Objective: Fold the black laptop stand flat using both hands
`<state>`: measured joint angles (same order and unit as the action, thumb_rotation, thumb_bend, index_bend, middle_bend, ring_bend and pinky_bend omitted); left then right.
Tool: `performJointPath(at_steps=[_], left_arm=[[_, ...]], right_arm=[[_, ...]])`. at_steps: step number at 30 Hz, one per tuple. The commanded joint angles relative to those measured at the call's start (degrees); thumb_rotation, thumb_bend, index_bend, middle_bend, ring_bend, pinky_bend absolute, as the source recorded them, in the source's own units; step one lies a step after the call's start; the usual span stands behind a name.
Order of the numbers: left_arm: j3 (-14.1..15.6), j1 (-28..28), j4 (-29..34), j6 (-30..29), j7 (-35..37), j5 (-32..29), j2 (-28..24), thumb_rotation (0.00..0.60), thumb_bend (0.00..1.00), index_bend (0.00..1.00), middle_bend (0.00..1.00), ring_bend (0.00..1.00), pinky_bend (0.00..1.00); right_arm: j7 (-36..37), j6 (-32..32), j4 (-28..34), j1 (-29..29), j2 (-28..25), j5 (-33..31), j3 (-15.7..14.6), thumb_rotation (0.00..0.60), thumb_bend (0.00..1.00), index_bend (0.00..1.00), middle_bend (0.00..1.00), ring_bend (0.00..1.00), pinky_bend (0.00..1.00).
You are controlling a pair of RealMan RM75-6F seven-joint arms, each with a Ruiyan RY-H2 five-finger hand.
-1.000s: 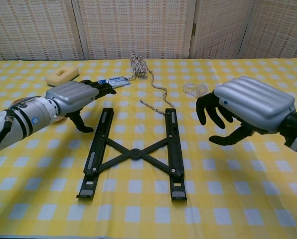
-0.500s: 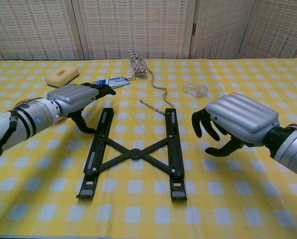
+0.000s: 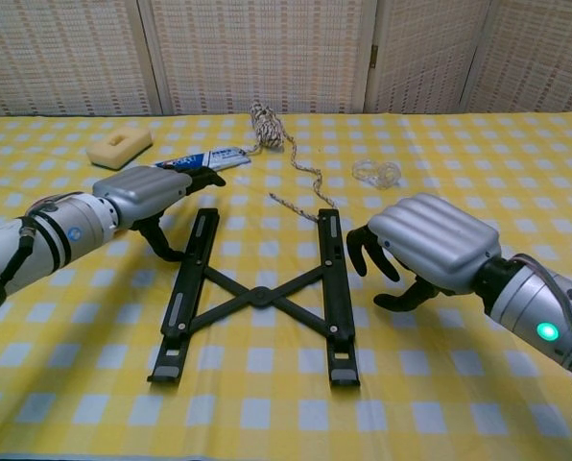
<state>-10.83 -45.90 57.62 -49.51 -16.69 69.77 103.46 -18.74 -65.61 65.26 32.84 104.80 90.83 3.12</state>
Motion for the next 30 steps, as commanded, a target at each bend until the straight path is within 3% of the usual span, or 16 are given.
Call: performJointPath(at_steps=[1, 30], left_arm=[[0.1, 0.1, 0.0, 0.0, 0.2, -0.1, 0.0, 0.6, 0.24, 0.0, 0.0, 0.0, 0.0], [0.3, 0.3, 1.0, 0.7, 3.9, -0.7, -0.3, 0.6, 0.24, 0.0, 0.0, 0.0, 0.0]], right_arm=[[0.3, 0.1, -1.1, 0.4, 0.8, 0.0, 0.1, 0.6, 0.27, 0.55, 0.72, 0.68, 0.61], [2.3, -2.9, -10.9, 2.1, 7.2, 3.0, -1.1, 0.6, 0.27, 0.55, 0.72, 0.68, 0.61]])
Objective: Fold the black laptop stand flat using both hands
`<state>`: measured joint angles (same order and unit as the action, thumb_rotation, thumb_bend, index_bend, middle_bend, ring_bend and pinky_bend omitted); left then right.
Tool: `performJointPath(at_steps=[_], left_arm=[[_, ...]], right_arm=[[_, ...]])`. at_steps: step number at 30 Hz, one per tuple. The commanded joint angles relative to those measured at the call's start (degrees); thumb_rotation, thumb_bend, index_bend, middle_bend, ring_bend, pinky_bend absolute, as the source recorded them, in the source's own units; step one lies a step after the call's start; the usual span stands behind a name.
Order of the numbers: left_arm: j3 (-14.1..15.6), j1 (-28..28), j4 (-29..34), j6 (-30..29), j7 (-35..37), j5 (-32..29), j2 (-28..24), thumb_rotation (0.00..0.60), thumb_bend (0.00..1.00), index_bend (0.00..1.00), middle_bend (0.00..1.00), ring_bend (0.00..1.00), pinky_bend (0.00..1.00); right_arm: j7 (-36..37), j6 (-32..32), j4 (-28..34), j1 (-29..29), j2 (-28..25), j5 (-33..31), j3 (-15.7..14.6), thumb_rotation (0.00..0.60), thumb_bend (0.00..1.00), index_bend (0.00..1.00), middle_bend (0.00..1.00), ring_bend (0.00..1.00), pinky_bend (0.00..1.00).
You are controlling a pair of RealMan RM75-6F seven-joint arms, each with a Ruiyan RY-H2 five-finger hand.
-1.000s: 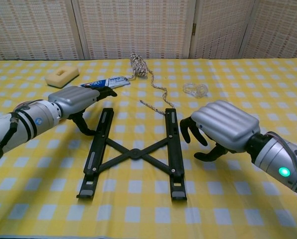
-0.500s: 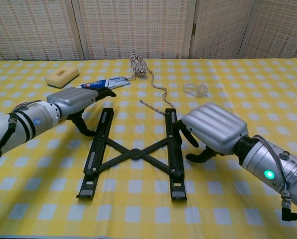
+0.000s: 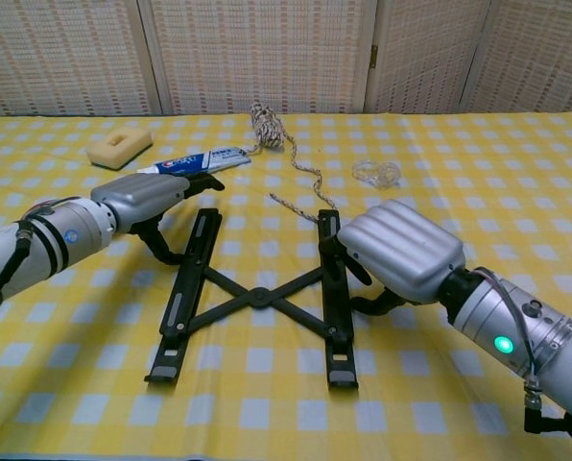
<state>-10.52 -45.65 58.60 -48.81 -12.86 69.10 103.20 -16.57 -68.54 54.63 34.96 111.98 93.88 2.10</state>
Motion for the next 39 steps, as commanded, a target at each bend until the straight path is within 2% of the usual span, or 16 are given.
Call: performJointPath(at_steps=[1, 15, 39], left_arm=[[0.0, 0.0, 0.0, 0.0, 0.2, 0.0, -0.1, 0.6, 0.24, 0.0, 0.0, 0.0, 0.0], [0.3, 0.2, 0.2, 0.5, 1.5, -0.2, 0.1, 0.6, 0.24, 0.0, 0.0, 0.0, 0.0], [0.1, -0.1, 4.0, 0.6, 1.6, -0.7, 0.2, 0.6, 0.24, 0.0, 0.0, 0.0, 0.0]], right_arm=[[0.1, 0.2, -0.5, 0.0, 0.0, -0.1, -0.2, 0.6, 0.27, 0.55, 0.72, 0.68, 0.61], [1.3, -1.2, -4.4, 0.7, 3.2, 1.1, -0.6, 0.6, 0.27, 0.55, 0.72, 0.68, 0.61], [1.3, -1.9, -6.1, 2.4, 6.4, 1.1, 0.7, 0.6, 0.27, 0.55, 0.72, 0.68, 0.61]])
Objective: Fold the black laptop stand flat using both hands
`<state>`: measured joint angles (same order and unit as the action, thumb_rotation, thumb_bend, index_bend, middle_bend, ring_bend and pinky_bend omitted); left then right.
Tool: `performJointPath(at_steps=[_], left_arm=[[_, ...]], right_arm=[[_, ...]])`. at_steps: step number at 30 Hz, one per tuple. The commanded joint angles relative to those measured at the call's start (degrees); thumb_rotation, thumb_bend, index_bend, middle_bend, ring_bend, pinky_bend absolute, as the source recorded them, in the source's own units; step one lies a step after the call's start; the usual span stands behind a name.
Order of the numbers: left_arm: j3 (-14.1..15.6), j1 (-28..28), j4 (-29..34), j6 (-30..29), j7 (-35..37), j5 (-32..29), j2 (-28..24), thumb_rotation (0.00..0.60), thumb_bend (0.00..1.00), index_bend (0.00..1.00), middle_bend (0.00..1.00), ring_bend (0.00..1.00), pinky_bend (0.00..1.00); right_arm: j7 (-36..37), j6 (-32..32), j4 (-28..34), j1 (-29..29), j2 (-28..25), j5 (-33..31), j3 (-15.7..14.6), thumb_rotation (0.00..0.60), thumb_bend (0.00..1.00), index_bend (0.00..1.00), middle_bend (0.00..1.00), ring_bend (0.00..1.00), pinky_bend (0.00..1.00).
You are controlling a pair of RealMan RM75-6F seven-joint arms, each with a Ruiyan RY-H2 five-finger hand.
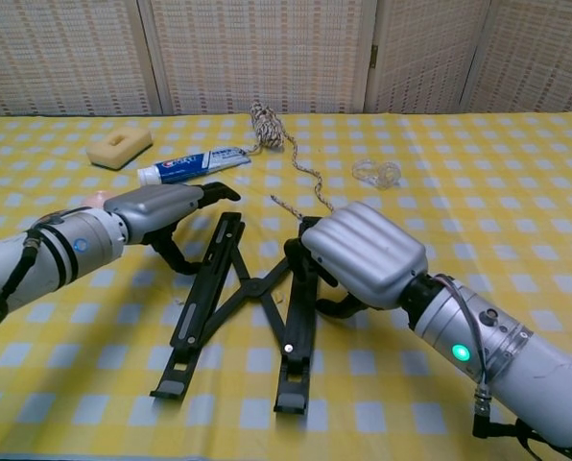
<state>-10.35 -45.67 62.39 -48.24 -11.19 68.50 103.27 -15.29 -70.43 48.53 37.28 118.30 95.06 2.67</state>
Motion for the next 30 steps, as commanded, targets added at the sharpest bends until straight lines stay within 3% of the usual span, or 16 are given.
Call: performJointPath(at_steps=[1, 21, 25, 30], left_arm=[[-0.1, -0.1, 0.3, 0.1, -0.2, -0.2, 0.2, 0.6, 0.24, 0.0, 0.0, 0.0, 0.0], [-0.7, -1.2, 3.4, 0.1, -2.3, -1.8, 1.0, 0.6, 0.24, 0.0, 0.0, 0.0, 0.0], [-0.9, -0.7, 4.9, -1.0, -2.5, -1.7, -0.2, 0.6, 0.24, 0.0, 0.0, 0.0, 0.0], [-0.9, 0.4, 8.5, -2.8, -2.3, -1.3, -3.1, 0.6, 0.24, 0.0, 0.0, 0.0, 0.0]], right_arm=[[0.0, 0.0, 0.0, 0.2, 0.2, -0.1, 0.2, 0.6, 0.27, 0.55, 0.72, 0.68, 0.61], [-1.3, 0.2, 0.5, 1.4, 1.1, -0.1, 0.5, 0.6, 0.27, 0.55, 0.72, 0.68, 0.61], [-1.5, 0.6, 4.9, 0.7, -1.7, -0.7, 0.2, 0.6, 0.27, 0.53, 0.68, 0.67, 0.61], [-5.4, 2.3, 15.8, 0.3, -8.9, -1.2, -0.3, 0.6, 0.27, 0.34, 0.53, 0.55, 0.6]])
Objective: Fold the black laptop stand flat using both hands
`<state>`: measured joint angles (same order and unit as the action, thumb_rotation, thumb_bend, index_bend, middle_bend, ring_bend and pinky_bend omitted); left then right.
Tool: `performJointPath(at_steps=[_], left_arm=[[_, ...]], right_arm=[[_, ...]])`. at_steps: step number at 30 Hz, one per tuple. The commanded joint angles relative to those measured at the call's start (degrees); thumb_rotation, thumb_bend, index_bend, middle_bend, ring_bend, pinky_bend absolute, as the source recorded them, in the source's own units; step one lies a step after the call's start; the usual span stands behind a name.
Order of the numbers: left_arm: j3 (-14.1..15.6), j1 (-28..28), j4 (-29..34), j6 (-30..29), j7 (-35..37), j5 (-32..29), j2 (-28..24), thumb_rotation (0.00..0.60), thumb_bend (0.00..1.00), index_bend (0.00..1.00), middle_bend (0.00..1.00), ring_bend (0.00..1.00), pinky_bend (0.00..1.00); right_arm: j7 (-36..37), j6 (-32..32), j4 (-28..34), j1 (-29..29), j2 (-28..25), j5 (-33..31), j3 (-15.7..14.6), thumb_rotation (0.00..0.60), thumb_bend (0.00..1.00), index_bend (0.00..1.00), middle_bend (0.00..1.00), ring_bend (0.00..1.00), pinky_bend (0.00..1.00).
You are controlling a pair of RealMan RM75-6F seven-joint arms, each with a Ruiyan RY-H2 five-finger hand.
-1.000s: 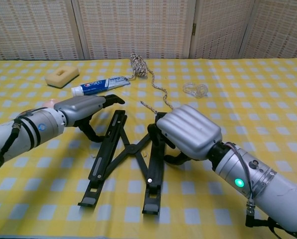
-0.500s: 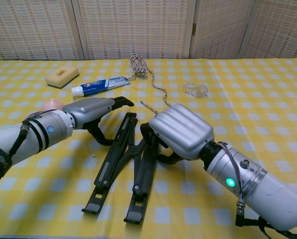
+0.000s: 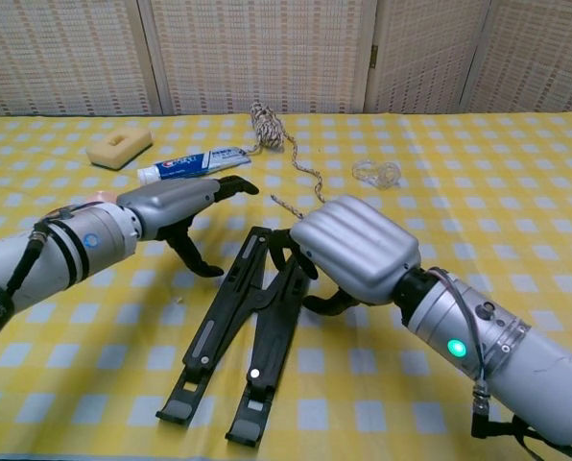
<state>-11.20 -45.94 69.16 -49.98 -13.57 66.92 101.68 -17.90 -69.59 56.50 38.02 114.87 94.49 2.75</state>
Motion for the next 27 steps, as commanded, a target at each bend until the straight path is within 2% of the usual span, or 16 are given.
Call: performJointPath(at_steps=[1, 4, 8, 11, 16, 22, 27], left_arm=[[-0.1, 0.9, 2.3, -1.5, 0.2, 0.4, -1.9, 0.6, 0.24, 0.0, 0.0, 0.0, 0.0], [-0.3, 1.4, 4.1, -2.5, 0.6, 0.4, -3.4, 0.6, 0.24, 0.0, 0.0, 0.0, 0.0], [-0.6, 2.2, 6.4, -3.7, 1.0, 0.6, -5.6, 0.6, 0.24, 0.0, 0.0, 0.0, 0.0], [-0.7, 2.8, 8.1, -4.7, 1.2, 0.8, -7.3, 0.6, 0.24, 0.0, 0.0, 0.0, 0.0], [-0.5, 3.6, 9.9, -5.6, 1.7, 1.1, -9.4, 0.6, 0.24, 0.0, 0.0, 0.0, 0.0], [-0.2, 4.3, 10.4, -6.0, 2.8, 1.1, -10.5, 0.6, 0.24, 0.0, 0.0, 0.0, 0.0], [-0.1, 4.8, 10.2, -6.0, 3.9, 0.8, -11.2, 0.6, 0.24, 0.0, 0.0, 0.0, 0.0]], right_arm=[[-3.3, 2.0, 10.3, -0.4, -7.0, -0.9, -0.4, 0.6, 0.27, 0.31, 0.51, 0.53, 0.59], [-4.9, 6.2, 19.0, 0.7, -12.8, -2.2, -0.2, 0.6, 0.27, 0.21, 0.39, 0.42, 0.46], [-7.0, 16.0, 29.9, 4.4, -21.5, -5.2, 0.1, 0.6, 0.27, 0.05, 0.22, 0.24, 0.2], [-9.4, 24.2, 35.6, 7.8, -26.8, -9.5, 1.2, 0.6, 0.27, 0.0, 0.11, 0.11, 0.09], [-13.3, 31.7, 38.4, 12.5, -29.5, -15.9, 3.4, 0.6, 0.27, 0.0, 0.07, 0.06, 0.05], [-16.6, 36.2, 36.8, 17.3, -27.7, -20.8, 4.2, 0.6, 0.27, 0.0, 0.06, 0.05, 0.05], [-19.7, 38.3, 34.3, 21.1, -25.4, -24.2, 3.7, 0.6, 0.27, 0.0, 0.06, 0.05, 0.05]])
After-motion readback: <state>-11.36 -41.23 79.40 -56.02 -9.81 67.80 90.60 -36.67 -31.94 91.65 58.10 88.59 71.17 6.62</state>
